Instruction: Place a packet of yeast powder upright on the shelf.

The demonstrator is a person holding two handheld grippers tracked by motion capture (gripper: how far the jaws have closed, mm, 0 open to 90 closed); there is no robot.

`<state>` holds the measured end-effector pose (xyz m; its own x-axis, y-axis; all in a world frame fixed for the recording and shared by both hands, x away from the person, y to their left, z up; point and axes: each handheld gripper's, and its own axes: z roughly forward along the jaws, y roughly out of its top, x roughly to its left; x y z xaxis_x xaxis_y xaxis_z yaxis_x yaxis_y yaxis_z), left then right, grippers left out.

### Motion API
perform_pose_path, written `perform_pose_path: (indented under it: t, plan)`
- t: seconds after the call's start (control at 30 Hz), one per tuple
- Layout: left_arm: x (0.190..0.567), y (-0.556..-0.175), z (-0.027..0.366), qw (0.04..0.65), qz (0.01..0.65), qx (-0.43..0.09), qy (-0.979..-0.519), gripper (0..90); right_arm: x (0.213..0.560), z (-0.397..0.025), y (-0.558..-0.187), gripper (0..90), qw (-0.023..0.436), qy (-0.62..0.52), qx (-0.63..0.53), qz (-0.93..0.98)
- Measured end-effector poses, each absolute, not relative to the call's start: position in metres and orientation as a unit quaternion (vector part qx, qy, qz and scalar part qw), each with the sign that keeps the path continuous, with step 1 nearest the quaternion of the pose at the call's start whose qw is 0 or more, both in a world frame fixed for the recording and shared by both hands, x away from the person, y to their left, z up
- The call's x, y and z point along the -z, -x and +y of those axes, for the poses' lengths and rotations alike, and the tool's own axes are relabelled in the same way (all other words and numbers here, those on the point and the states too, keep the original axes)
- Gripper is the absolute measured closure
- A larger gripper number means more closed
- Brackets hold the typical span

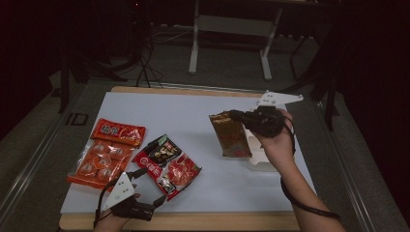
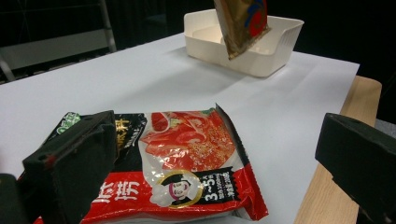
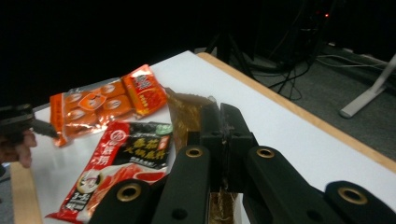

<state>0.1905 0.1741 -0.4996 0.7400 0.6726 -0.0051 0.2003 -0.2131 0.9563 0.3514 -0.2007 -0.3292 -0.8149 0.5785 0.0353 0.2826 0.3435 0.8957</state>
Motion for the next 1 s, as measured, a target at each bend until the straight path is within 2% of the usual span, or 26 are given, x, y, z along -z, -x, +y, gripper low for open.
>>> perform_pose_path:
  t: [0.5,0.67,1.0]
  plan:
    - [0.502,-0.190,0.175,0.553,0.297,-0.213,-0.749,0.1,0.305,-0.239,-0.394,89.7,0.182,-0.293,-0.511,0.787]
    - [0.502,-0.189,0.175,0.552,0.297,-0.214,-0.750,0.1,0.304,-0.251,-0.405,89.5,0.178,-0.301,-0.519,0.780]
    - [0.503,-0.188,0.175,0.548,0.300,-0.214,-0.751,0.1,0.310,-0.275,-0.433,89.5,0.210,-0.293,-0.519,0.775]
